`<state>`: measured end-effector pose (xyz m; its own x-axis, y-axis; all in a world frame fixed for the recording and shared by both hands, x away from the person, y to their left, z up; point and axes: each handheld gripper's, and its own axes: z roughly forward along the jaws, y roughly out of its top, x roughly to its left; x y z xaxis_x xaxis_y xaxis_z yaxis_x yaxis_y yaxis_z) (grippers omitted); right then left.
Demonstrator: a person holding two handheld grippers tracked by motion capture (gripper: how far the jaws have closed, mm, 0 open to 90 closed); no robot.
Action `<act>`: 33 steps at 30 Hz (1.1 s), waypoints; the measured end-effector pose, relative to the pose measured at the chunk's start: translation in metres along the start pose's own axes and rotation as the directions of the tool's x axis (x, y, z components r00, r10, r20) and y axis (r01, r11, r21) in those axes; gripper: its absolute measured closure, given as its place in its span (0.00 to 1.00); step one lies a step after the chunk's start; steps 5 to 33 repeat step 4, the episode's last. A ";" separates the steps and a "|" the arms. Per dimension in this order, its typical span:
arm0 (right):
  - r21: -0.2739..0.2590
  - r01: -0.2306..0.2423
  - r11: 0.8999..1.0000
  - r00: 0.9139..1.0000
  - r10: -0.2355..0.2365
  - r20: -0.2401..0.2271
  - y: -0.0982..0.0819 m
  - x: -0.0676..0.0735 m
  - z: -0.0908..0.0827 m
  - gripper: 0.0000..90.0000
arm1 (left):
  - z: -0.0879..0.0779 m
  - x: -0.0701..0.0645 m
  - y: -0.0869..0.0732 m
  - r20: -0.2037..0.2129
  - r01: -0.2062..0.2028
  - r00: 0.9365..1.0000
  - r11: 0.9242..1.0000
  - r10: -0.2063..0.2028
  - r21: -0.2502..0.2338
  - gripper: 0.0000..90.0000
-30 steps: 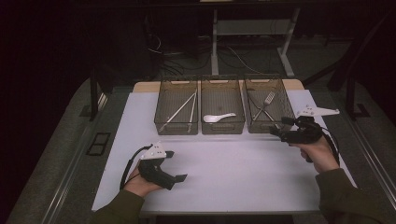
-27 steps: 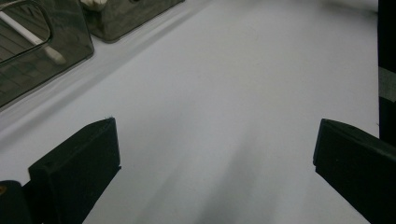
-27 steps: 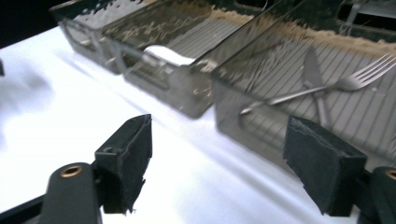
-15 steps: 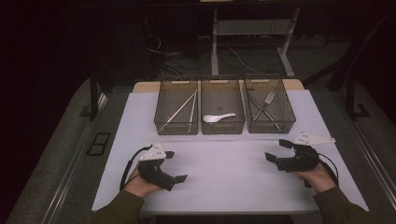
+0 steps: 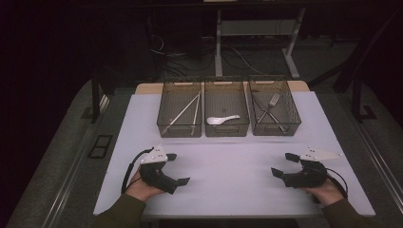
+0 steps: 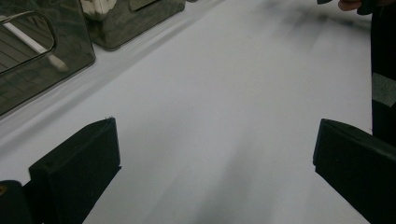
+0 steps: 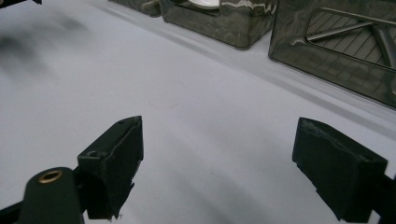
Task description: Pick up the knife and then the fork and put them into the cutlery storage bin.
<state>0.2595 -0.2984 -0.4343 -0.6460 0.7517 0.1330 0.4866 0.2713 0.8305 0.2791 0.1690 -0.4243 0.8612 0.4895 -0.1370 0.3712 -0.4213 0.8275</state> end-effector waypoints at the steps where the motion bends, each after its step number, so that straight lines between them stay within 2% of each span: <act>1: -0.003 0.000 1.000 1.000 0.000 -0.002 0.000 0.000 0.000 0.18 | 0.000 0.000 0.000 0.000 -0.001 1.000 1.000 0.001 0.000 0.00; 33: -0.002 0.000 1.000 1.000 0.000 0.001 0.000 0.000 0.000 0.18 | 0.000 -0.001 0.000 0.001 -0.002 1.000 1.000 0.002 0.002 0.00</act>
